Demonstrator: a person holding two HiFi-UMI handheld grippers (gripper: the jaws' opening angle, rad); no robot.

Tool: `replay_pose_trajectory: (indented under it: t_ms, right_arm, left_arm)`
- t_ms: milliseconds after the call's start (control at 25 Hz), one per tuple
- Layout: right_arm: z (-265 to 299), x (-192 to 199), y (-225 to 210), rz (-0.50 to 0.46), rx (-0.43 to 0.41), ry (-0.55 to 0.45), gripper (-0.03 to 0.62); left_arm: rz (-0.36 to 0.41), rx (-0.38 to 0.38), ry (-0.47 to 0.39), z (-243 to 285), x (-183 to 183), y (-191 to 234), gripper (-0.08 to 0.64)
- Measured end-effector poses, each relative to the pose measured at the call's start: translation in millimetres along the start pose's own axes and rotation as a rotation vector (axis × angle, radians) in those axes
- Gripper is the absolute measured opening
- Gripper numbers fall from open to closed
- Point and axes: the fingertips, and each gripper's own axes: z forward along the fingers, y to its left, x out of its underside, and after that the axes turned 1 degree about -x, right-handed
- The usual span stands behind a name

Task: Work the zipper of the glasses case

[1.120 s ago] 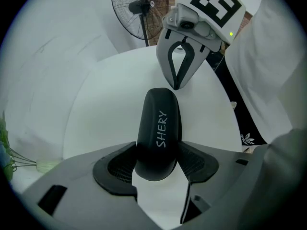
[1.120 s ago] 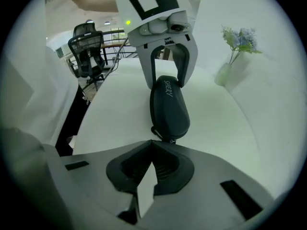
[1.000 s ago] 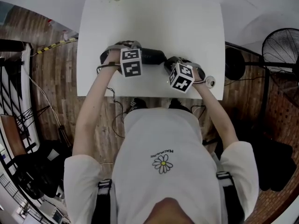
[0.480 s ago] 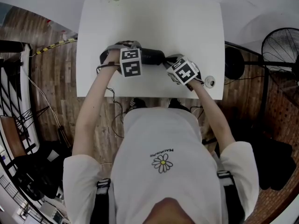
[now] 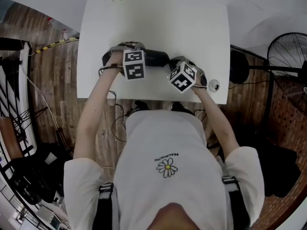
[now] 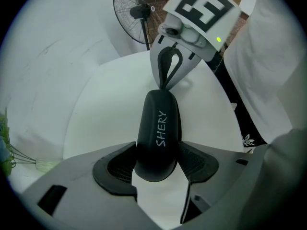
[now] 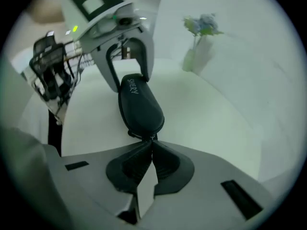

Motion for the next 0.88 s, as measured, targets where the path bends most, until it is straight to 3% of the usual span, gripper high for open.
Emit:
replay_pose_trajectory:
  t_ms: [120,440,680,880]
  right_arm:
    - [-3,-1,-2,0.159,-0.11,-0.053,0.009]
    - [-3,-2,0,0.054,-0.097,-0.047,0.009]
    - [-6,1,7,0.145,-0.144,-0.033,0.009]
    - [-5,-3,32,0.287,-0.296,-0.061,0.008]
  left_arm:
    - [-0.001,0.001,-0.003,0,1,-1,0.278]
    - [-0.01,-0.01,-0.008,1,1,0,0.278]
    - [0.001,-0.018,0.019,1,1,-1,0.278]
    - [-0.009,0.007,0.033,3,3,0,0.279]
